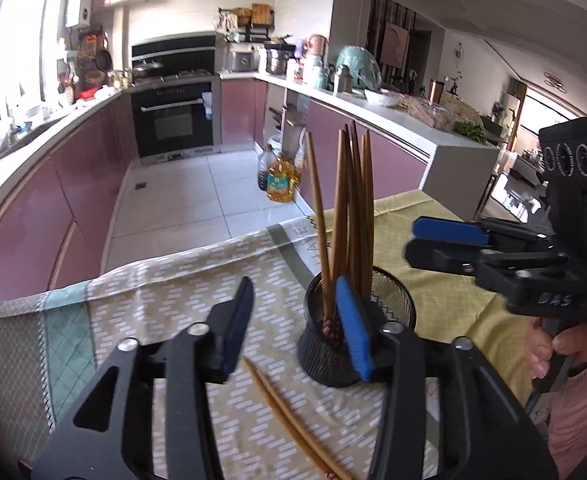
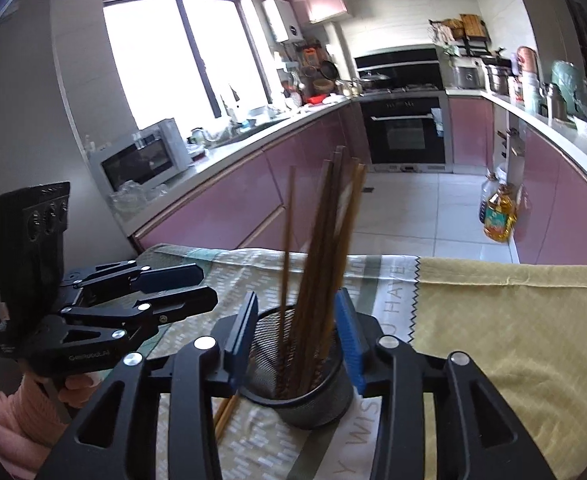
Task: Organize utensils
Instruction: 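Move both open tools back down to the last two chopsticks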
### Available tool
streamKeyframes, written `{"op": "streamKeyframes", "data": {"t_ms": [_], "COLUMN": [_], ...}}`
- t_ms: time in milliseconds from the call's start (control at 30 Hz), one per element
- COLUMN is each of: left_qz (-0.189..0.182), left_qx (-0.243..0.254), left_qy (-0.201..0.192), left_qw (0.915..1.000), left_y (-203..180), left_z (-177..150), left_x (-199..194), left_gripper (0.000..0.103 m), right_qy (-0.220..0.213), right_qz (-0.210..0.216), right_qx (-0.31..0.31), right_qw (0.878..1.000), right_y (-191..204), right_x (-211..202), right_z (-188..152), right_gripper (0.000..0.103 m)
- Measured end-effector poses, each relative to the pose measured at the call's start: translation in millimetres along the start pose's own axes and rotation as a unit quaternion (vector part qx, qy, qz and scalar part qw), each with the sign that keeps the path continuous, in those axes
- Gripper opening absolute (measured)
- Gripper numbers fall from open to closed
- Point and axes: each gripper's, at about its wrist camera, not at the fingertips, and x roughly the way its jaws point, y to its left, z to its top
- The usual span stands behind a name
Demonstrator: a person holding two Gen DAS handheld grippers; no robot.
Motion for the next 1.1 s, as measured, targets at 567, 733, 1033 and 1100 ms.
{"op": "streamKeyframes", "data": {"t_ms": [567,733,1033,1100], "left_qz": [0.109,0.117,0.135,0.133], "left_qx": [-0.003,-0.010,-0.031,-0.036], "left_qy": [0.003,0.016,0.033,0.038], "left_qw": [0.9940,0.9929,0.9898,0.9897], "left_y": [10,13,21,22], "left_z": [-80,-91,-110,-112], "left_x": [-43,-44,-42,-42], "left_gripper": [0.087,0.088,0.089,0.091], "right_qy": [0.065,0.088,0.113,0.118], "right_qz": [0.066,0.066,0.051,0.043], "right_qx": [0.008,0.011,0.003,0.001], "right_qw": [0.996,0.994,0.992,0.992], "right_y": [33,40,53,54], "right_x": [12,25,40,43], "right_z": [-72,-84,-99,-103], "right_gripper": [0.056,0.058,0.060,0.061]}}
